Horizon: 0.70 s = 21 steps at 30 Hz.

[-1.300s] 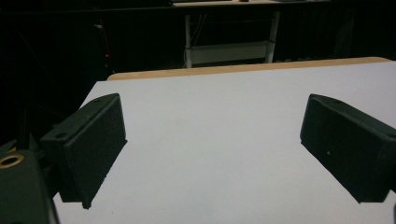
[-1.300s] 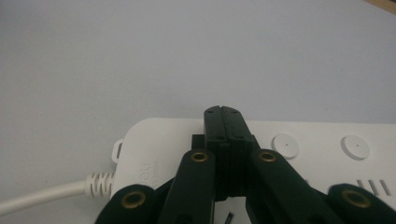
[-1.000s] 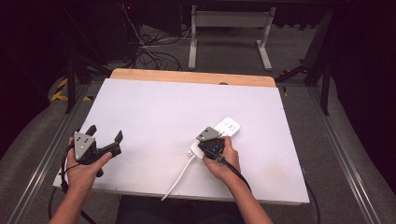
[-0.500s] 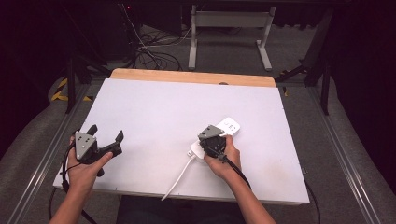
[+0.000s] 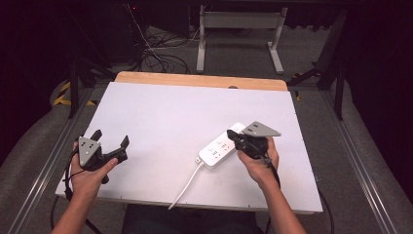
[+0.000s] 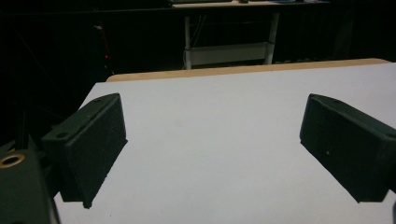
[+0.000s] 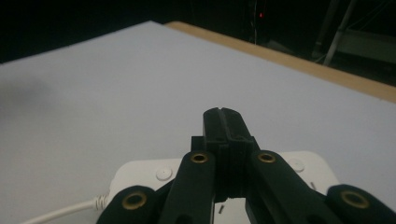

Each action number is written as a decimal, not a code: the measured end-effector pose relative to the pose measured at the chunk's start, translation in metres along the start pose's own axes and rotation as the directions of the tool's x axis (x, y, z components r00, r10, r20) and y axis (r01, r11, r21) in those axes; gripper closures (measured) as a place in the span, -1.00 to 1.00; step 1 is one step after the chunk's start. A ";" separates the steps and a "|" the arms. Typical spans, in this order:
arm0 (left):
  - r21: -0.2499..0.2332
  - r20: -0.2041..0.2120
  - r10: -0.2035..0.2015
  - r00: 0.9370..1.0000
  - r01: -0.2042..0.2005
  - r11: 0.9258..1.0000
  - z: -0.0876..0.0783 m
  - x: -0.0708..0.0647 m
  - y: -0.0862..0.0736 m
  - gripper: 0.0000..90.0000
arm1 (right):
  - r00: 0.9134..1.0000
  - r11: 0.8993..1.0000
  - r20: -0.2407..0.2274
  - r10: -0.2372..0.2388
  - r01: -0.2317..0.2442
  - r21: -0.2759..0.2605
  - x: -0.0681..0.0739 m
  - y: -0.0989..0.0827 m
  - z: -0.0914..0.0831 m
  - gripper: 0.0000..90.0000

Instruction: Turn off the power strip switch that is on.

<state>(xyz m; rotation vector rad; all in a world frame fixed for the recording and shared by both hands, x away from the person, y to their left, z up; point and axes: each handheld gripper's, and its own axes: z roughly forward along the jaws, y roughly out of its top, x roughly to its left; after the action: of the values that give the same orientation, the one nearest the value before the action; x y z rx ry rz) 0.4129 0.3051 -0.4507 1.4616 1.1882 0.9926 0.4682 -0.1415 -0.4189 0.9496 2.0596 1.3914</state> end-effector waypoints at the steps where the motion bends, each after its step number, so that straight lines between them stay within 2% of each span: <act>1: 0.003 0.003 0.005 1.000 -0.005 1.000 0.001 -0.001 0.000 -0.83 | 1.000 0.998 -0.009 0.006 -0.007 -0.058 -0.007 0.000 -0.014 1.00; 3: 0.002 0.002 0.007 1.000 -0.007 1.000 0.001 -0.001 0.000 -0.83 | 1.000 0.994 -0.011 0.014 -0.015 -0.110 -0.014 -0.001 -0.027 1.00; 4: -0.001 0.004 0.004 1.000 -0.004 1.000 0.002 -0.001 0.000 -0.83 | 1.000 0.994 -0.011 0.014 -0.015 -0.110 -0.014 -0.001 -0.027 1.00; 6: -0.004 0.001 0.005 1.000 -0.005 1.000 0.002 -0.001 0.001 -0.83 | 1.000 0.987 0.000 0.030 -0.030 -0.161 -0.026 -0.008 -0.044 1.00; 8: -0.004 -0.002 0.003 1.000 -0.003 1.000 0.002 -0.001 0.000 -0.83 | 0.999 0.984 0.004 0.041 -0.039 -0.173 -0.030 -0.012 -0.050 1.00; 9: -0.003 -0.002 0.001 1.000 -0.001 1.000 0.002 -0.001 0.000 -0.83 | 0.998 0.977 0.000 0.063 -0.062 -0.203 -0.037 -0.022 -0.060 1.00; 10: -0.004 -0.004 -0.001 1.000 0.001 1.000 0.003 -0.001 0.000 -0.83 | 0.998 0.977 0.000 0.063 -0.062 -0.203 -0.037 -0.022 -0.060 1.00; 12: -0.004 -0.008 -0.002 1.000 0.002 1.000 0.003 -0.001 0.001 -0.83 | 0.998 0.966 0.002 0.069 -0.067 -0.251 -0.043 -0.039 -0.071 1.00; 15: -0.009 -0.009 -0.003 1.000 0.003 1.000 0.002 -0.001 0.001 -0.83 | 0.999 0.960 0.026 0.041 -0.032 -0.278 -0.047 -0.049 -0.077 1.00; 17: -0.012 -0.010 -0.004 1.000 0.004 1.000 0.002 -0.002 0.002 -0.83 | 0.999 0.956 0.038 0.039 -0.026 -0.291 -0.048 -0.053 -0.079 1.00; 20: -0.011 -0.011 -0.004 1.000 0.003 1.000 0.003 -0.001 0.002 -0.83 | 0.996 0.940 0.057 0.065 -0.042 -0.337 -0.051 -0.057 -0.078 1.00; 21: -0.012 -0.011 -0.005 1.000 0.004 1.000 0.003 -0.001 0.002 -0.83 | 0.996 0.936 0.050 0.073 -0.051 -0.349 -0.051 -0.058 -0.077 1.00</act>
<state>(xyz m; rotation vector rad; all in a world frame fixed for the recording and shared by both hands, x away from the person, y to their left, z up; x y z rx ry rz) 0.4156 0.3036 -0.4496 1.4455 1.1911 1.0039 0.4298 -0.2408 -0.4439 0.8972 1.6732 1.6673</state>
